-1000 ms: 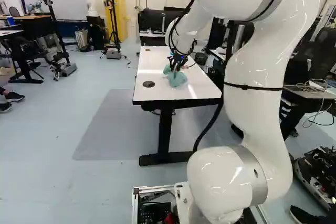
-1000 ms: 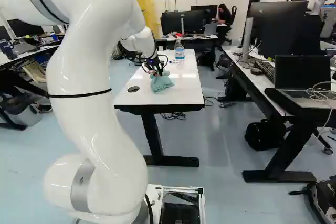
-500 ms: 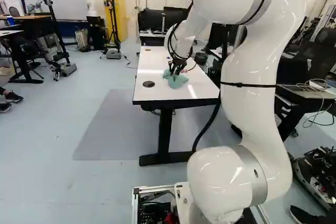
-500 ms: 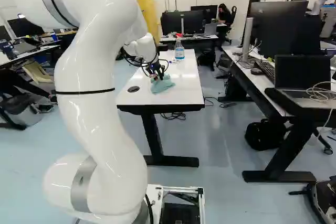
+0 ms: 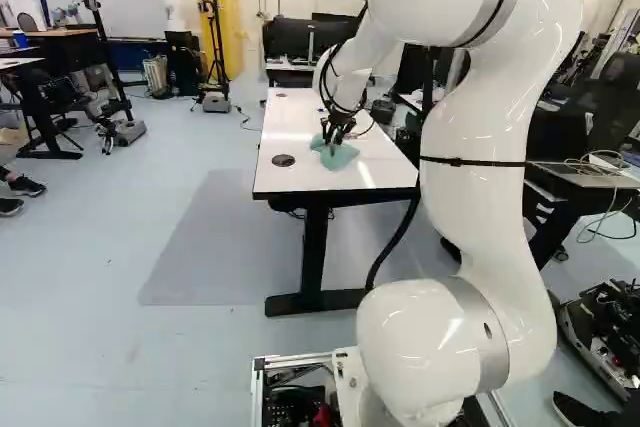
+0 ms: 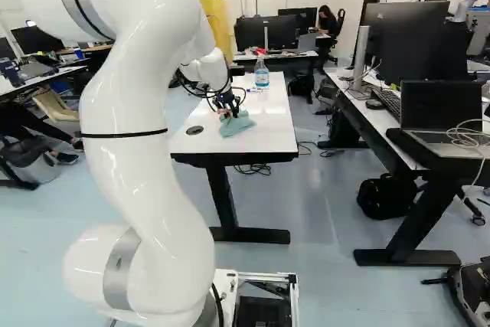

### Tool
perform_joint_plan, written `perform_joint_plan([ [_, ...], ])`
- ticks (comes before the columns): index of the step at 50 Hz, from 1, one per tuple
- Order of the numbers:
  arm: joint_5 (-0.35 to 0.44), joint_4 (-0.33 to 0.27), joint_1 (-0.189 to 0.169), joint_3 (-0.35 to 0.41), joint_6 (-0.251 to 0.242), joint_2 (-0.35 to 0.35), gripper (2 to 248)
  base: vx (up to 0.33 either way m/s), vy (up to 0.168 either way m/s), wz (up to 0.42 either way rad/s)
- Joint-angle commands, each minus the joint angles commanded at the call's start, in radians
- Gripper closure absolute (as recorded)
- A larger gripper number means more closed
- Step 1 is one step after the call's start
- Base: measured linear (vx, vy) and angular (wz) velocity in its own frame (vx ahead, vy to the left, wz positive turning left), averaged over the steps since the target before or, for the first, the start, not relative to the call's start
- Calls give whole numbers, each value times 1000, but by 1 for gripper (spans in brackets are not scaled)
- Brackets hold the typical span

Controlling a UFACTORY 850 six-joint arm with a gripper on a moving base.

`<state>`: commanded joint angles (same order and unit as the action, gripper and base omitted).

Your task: Clean the table with the green towel

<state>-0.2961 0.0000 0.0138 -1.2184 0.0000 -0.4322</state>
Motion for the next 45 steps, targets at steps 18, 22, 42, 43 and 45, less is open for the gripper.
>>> perform_joint_plan([
  [18,-63,0,0,0,0,0,199,0,0,0],
  [22,-72,0,0,0,0,0,199,0,0,0],
  [42,-73,0,0,-10,0,-7,199,0,0,0],
  [43,-73,0,1,-13,0,-10,199,0,0,0],
  [45,-73,0,2,-21,0,-16,199,0,0,0],
])
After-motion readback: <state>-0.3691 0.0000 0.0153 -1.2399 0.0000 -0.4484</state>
